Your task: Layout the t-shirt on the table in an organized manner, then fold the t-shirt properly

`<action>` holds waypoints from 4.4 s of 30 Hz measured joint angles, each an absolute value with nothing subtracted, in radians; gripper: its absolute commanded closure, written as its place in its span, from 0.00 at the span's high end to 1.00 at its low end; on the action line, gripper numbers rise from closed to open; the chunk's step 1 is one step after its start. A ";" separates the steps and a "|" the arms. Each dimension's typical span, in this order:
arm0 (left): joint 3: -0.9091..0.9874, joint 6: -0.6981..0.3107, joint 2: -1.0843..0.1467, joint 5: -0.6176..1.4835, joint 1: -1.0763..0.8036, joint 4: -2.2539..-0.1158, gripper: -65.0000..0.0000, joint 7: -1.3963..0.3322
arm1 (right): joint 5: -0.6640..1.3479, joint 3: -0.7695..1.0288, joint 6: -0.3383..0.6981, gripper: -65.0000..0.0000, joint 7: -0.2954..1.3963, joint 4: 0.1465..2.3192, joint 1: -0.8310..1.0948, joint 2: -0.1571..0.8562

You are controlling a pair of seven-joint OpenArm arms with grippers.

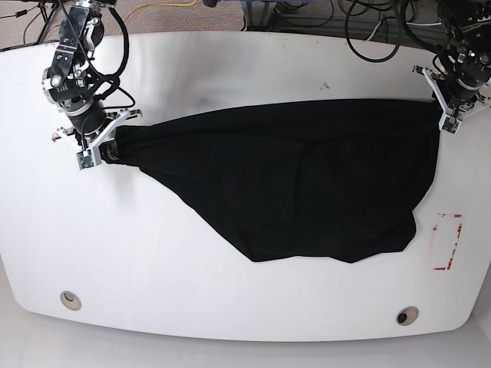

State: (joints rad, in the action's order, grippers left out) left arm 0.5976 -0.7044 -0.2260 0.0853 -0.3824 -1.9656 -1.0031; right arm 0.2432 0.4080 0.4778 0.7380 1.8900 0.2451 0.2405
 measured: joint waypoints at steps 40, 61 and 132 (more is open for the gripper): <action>0.567 -0.701 -0.226 0.080 -0.450 -1.962 0.52 -1.059 | 0.242 0.407 0.476 0.00 0.738 1.890 0.236 0.241; 0.567 -0.700 -0.228 0.080 -0.464 -1.908 0.52 -1.058 | 0.244 0.407 0.476 0.00 0.738 1.890 0.234 0.241; 0.708 -0.701 -0.323 0.077 -0.105 -1.940 0.51 -1.069 | 0.240 0.464 0.472 0.70 0.760 1.851 0.300 0.236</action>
State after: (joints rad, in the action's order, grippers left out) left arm 0.7078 -0.7010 -0.3225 0.0769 -0.1047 -1.9400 -1.0691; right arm 0.2401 0.4644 0.4717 0.7605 1.8507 0.3000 0.2359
